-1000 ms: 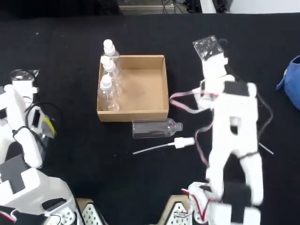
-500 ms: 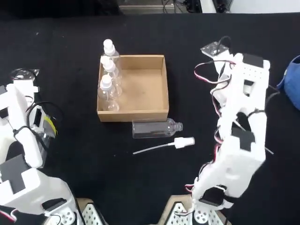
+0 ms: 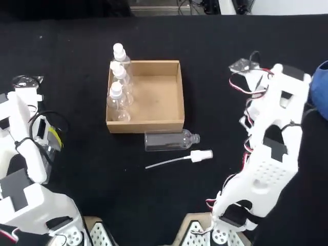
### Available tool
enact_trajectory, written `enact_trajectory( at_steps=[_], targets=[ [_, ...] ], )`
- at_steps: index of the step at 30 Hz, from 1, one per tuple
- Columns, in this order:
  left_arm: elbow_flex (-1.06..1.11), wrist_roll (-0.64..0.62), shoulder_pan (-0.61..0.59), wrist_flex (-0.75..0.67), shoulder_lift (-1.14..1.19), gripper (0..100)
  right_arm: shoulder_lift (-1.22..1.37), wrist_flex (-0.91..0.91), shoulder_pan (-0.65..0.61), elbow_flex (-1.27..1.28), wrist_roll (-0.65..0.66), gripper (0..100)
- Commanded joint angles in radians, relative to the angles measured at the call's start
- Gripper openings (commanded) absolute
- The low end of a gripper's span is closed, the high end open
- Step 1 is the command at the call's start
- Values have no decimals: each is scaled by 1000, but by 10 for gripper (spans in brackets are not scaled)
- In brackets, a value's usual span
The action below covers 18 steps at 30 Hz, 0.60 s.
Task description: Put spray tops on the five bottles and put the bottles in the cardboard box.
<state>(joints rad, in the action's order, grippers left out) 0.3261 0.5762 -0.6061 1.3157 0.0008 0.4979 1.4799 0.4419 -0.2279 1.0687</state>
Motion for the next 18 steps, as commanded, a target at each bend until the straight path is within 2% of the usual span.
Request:
enact_trajectory(
  at_steps=[1, 10, 13, 16, 18],
  targets=[
    [-73, -8, 45, 11, -52, 30, -16, -68, 11, 51, -15, 279],
    [-77, -8, 53, 11, -52, 30, -59, -141, 11, 193, -17, 266],
    [-77, -8, 56, 11, -52, 30, -88, -190, 11, 242, -20, 166],
    [-77, -8, 56, 14, -52, 30, -119, -230, 11, 289, -23, 22],
    [-81, -8, 54, 34, -52, 30, -156, -222, 14, 300, -46, 23]
  ],
)
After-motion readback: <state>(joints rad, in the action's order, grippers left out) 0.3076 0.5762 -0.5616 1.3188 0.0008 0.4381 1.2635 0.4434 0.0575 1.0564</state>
